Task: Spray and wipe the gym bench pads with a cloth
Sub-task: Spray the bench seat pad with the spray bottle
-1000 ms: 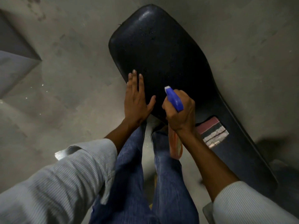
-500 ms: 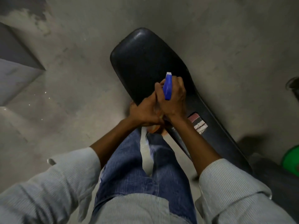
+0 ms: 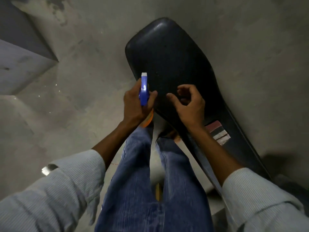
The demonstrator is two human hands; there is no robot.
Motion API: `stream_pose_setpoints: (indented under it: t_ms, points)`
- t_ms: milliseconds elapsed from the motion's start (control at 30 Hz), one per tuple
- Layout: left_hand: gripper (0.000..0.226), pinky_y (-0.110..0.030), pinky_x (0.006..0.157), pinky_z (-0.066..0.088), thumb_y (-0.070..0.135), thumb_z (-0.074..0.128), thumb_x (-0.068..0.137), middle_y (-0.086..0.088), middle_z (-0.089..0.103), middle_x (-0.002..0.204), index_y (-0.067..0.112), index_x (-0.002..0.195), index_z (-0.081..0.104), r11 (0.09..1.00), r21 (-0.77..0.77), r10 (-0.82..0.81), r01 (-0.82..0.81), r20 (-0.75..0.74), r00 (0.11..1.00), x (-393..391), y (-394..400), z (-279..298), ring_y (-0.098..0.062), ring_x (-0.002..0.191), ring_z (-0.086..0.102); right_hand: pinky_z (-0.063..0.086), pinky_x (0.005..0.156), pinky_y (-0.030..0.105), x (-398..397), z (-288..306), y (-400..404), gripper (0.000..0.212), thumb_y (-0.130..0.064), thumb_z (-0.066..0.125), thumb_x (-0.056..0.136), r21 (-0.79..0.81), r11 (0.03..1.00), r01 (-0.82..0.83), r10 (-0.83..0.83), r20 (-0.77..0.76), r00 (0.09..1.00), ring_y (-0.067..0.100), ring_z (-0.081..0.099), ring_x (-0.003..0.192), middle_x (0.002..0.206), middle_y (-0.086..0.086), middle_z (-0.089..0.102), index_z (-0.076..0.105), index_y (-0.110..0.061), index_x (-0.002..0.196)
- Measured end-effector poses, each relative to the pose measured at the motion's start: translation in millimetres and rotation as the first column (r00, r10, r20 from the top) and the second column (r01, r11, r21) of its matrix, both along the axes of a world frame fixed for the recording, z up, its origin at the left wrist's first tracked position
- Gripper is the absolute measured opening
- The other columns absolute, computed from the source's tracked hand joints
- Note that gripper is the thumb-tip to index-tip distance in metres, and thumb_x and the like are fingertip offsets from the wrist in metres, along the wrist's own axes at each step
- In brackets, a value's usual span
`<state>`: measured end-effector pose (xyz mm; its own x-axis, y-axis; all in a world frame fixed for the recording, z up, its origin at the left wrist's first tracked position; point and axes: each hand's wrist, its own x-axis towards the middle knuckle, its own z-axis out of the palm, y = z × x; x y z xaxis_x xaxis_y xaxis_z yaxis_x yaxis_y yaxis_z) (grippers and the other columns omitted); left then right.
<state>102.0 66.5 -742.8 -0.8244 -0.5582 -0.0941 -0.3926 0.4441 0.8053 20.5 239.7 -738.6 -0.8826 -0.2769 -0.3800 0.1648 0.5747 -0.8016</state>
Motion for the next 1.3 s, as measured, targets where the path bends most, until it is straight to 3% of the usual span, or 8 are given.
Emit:
stream_pose_setpoints:
  t_ms: [133, 233, 333, 633, 833, 1000, 1133, 1300]
  points:
    - [0.016, -0.006, 0.066, 0.04, 0.014, 0.073, 0.101, 0.002, 0.058, 0.073, 0.011, 0.09, 0.062, 1.0, 0.018, 0.01, -0.01, 0.013, 1.0, 9, 12, -40, 0.001, 0.062, 0.052, 0.053, 0.112, 0.049, 3, -74, -4, 0.049, -0.049, 0.066, 0.103, 0.241, 0.969, -0.054, 0.114, -0.241, 0.964, 0.018, 0.057, 0.134, 0.144, 0.004, 0.06, 0.059, -0.02, 0.142]
    - [0.019, -0.009, 0.068, 0.042, 0.009, 0.073, 0.099, 0.005, 0.058, 0.075, 0.018, 0.09, 0.06, 0.997, 0.066, 0.027, -0.027, 0.003, 1.0, 14, 14, -70, 0.002, 0.065, 0.055, 0.024, 0.133, 0.058, 12, -129, -3, 0.069, -0.053, 0.055, 0.106, 0.496, 0.859, -0.128, 0.342, -0.368, 0.865, 0.033, 0.035, 0.161, 0.168, 0.016, 0.043, 0.045, -0.01, 0.16]
    - [0.026, -0.007, 0.065, 0.04, 0.013, 0.074, 0.1, 0.013, 0.053, 0.069, 0.021, 0.083, 0.057, 0.997, 0.04, 0.065, -0.065, -0.001, 0.998, 15, 14, -95, 0.004, 0.061, 0.054, 0.017, 0.135, 0.061, 22, -161, 3, 0.076, -0.055, 0.049, 0.109, 0.589, 0.804, -0.083, 0.43, -0.479, 0.766, 0.036, 0.026, 0.165, 0.175, 0.019, 0.033, 0.037, -0.006, 0.166]
    - [0.054, -0.007, 0.053, 0.034, 0.028, 0.079, 0.098, 0.018, 0.04, 0.051, 0.036, 0.061, 0.04, 0.999, -0.024, 0.036, -0.036, -0.002, 0.999, 0, -13, -110, -0.001, 0.048, 0.05, 0.02, 0.134, 0.062, 23, -169, 2, 0.076, -0.055, 0.048, 0.11, 0.603, 0.798, -0.003, 0.424, -0.558, 0.713, 0.036, 0.027, 0.165, 0.175, 0.019, 0.033, 0.037, -0.006, 0.166]
    - [0.041, -0.022, 0.051, 0.044, 0.033, 0.074, 0.099, 0.004, 0.057, 0.055, 0.025, 0.064, 0.054, 1.0, 0.003, -0.02, 0.02, 0.014, 1.0, 10, -28, -126, -0.018, 0.05, 0.058, 0.016, 0.136, 0.058, 24, -171, 2, 0.077, -0.055, 0.048, 0.109, 0.594, 0.804, 0.0, 0.416, -0.563, 0.714, 0.034, 0.023, 0.167, 0.176, 0.017, 0.031, 0.034, -0.009, 0.168]
    - [0.05, -0.013, 0.05, 0.034, 0.039, 0.076, 0.096, 0.013, 0.046, 0.052, 0.035, 0.06, 0.042, 0.993, -0.028, -0.113, 0.115, 0.069, 0.991, 38, -6, -135, -0.007, 0.046, 0.049, 0.012, 0.137, 0.054, 24, -170, 1, 0.078, -0.057, 0.047, 0.107, 0.595, 0.804, -0.001, 0.405, -0.546, 0.733, 0.032, 0.022, 0.167, 0.176, 0.017, 0.03, 0.031, -0.011, 0.168]
    - [0.048, -0.011, 0.052, 0.04, 0.039, 0.078, 0.097, 0.014, 0.047, 0.052, 0.033, 0.062, 0.045, 0.988, 0.012, -0.155, 0.154, 0.101, 0.983, 66, 5, -142, -0.007, 0.051, 0.056, 0.011, 0.138, 0.053, 27, -161, 1, 0.076, -0.055, 0.05, 0.108, 0.523, 0.852, -0.025, 0.344, -0.524, 0.779, 0.031, 0.023, 0.167, 0.176, 0.016, 0.031, 0.033, -0.01, 0.167]
    - [0.034, -0.015, 0.055, 0.045, 0.046, 0.073, 0.095, 0.008, 0.058, 0.059, 0.027, 0.072, 0.058, 0.961, 0.093, -0.267, 0.259, 0.083, 0.96, 87, 17, -146, -0.009, 0.052, 0.058, 0.017, 0.137, 0.056, 61, -147, 15, 0.065, -0.043, 0.054, 0.111, 0.46, 0.876, 0.144, 0.18, -0.59, 0.787, 0.033, 0.028, 0.165, 0.173, 0.018, 0.038, 0.041, -0.007, 0.164]
